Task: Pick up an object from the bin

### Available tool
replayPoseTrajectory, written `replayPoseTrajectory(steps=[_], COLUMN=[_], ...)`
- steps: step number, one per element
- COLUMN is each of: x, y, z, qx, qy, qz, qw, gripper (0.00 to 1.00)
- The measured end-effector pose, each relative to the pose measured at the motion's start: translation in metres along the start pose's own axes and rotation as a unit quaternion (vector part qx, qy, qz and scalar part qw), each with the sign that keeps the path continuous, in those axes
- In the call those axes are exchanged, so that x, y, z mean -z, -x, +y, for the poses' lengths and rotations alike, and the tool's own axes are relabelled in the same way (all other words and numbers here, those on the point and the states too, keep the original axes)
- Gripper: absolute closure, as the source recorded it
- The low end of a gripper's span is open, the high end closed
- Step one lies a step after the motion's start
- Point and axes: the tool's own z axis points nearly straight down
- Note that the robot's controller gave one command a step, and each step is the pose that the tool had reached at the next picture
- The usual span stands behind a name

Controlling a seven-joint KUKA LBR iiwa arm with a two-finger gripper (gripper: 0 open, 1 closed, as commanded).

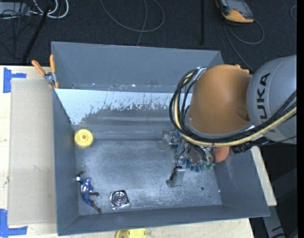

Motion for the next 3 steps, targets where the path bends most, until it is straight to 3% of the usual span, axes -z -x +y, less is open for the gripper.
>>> replayPoseTrajectory(steps=[1,2,3], x=[0.004,0.020,0.020], y=[0.001,0.026,0.026], z=[0.000,-0.042,-0.042], qx=[-0.001,0.036,0.035], qy=[0.000,0.000,0.000], qz=[-0.0040,-0.0053,-0.0052], qw=[1.0000,0.9993,0.9994], gripper=[0.00,1.00,0.00])
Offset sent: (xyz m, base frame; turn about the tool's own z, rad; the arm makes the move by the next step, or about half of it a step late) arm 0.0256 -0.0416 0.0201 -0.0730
